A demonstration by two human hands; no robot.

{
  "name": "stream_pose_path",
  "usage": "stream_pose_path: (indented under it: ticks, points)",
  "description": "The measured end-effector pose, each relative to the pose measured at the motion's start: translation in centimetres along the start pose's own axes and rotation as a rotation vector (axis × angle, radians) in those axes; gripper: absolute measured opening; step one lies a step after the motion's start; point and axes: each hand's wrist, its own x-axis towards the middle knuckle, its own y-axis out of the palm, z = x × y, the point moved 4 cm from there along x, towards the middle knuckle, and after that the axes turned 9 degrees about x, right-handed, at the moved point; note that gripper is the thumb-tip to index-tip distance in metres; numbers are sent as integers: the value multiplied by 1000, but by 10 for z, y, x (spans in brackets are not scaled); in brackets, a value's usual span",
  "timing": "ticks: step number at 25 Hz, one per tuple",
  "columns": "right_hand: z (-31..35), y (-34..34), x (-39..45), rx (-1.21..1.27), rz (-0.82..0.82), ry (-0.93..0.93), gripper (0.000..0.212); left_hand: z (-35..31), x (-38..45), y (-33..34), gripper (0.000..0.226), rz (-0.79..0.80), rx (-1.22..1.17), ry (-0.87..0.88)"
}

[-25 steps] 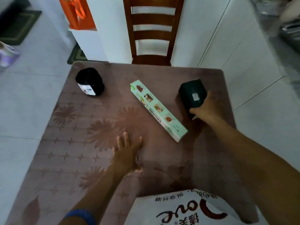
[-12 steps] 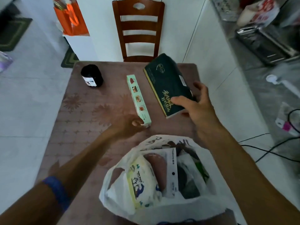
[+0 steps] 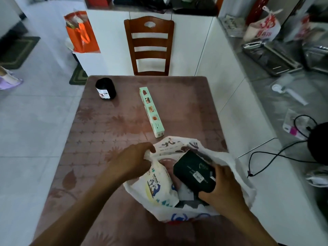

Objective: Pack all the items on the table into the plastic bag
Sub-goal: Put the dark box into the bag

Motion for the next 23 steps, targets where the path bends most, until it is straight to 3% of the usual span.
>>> stream_pose_path:
  ticks: [3,5,6,9,10,11,13,15,16,17,19,20,21,23]
  points:
    - [-5,-14,-3,-135,-282,60,92,-9,-17,-7,23,-244,-236,29]
    - [4,-19,-5,-61,-337,25,94,-23,-29,-14,23,-338,-284,74]
    - [13,-17,-5,-63,-277,-5,95,-31,-34,-18,23,-374,-312,100]
    - [31,-3,-10,-227,145,-8,92,-39,-46,-27,22,-462,-357,169]
    - [37,-7,-16,-233,199,-45,86,-39,-50,-28,23,-474,-380,187]
    - [47,-20,-20,-204,121,-156,76,-36,-52,-28,24,-490,-401,186]
    - [60,-61,-23,-220,-257,-417,62,-26,-54,-27,26,-521,-425,158]
    - [49,-98,-12,-356,-498,-390,70,-20,-51,-25,23,-548,-462,114]
    - [33,-106,1,-384,-472,-254,76,-18,-50,-24,20,-559,-482,85]
    - [20,-107,13,-333,-367,-106,75,-17,-48,-22,18,-571,-502,50]
    - [14,-97,21,-31,-139,66,40,-15,-46,-18,17,-604,-525,-22]
    - [22,-95,20,188,-87,30,19,-16,-46,-18,18,-630,-535,-40]
    - [33,-95,18,354,-66,-18,14,-17,-48,-20,19,-664,-560,-37]
    - [60,-108,10,524,-51,-94,25,-19,-55,-29,20,-745,-641,15]
